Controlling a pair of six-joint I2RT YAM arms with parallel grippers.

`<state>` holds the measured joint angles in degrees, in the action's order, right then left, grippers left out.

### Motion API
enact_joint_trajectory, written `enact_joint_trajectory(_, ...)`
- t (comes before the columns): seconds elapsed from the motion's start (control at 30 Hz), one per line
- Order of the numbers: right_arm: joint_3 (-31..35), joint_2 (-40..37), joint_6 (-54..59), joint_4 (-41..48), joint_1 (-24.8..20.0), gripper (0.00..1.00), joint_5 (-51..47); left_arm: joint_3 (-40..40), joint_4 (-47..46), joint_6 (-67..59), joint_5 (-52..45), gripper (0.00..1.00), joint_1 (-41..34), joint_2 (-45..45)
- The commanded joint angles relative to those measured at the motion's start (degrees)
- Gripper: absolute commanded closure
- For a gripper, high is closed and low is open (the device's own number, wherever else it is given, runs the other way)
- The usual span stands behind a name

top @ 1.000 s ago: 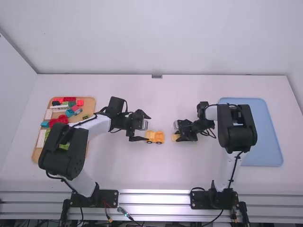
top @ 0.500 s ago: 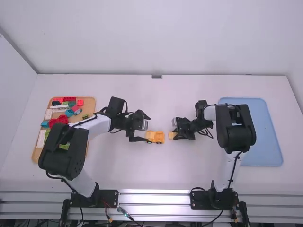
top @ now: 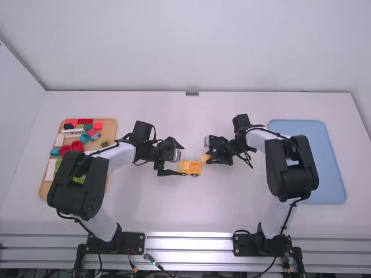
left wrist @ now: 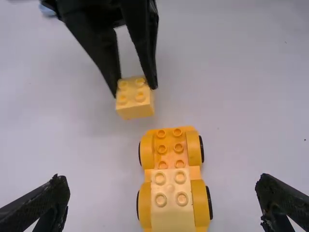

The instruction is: Assemble lego blocks to make yellow taxi

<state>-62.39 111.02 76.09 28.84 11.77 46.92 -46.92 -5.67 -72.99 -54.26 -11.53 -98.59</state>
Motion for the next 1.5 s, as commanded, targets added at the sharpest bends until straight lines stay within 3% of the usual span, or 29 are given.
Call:
enact_joint_trajectory(0.0, 0.1, -2.5, -5.2, -1.3, 2.3, 1.0, -2.7, 2.6, 1.5, 1.1, -1.8, 0.01, 0.2, -0.2)
enact_joint_trajectory(0.17, 6.2, -6.0, -12.1, -12.4, 3.8, 1.0, -3.7, 5.6, 9.5, 7.5, -1.8, 0.01, 0.2, -0.2)
enact_joint_trajectory(0.3, 11.3, -9.2, -12.5, -17.8, 3.7, 1.0, -1.7, 6.1, 10.7, 7.7, -1.8, 0.01, 0.2, -0.3)
enact_joint_trajectory(0.77, 13.0, -10.5, -13.4, -17.7, 7.1, 1.0, -1.8, 1.6, 12.5, 7.6, -4.8, 0.01, -0.4, -9.7)
enact_joint_trajectory(1.43, 18.2, -10.5, -16.3, -25.4, 7.0, 1.0, -1.8, 1.6, 19.7, 12.0, -5.1, 0.0, -0.9, -16.2)
enact_joint_trajectory(1.47, 18.2, -10.5, -16.3, -25.4, 7.0, 1.0, -1.8, 1.5, 19.7, 12.0, -5.1, 0.07, -0.9, -16.2)
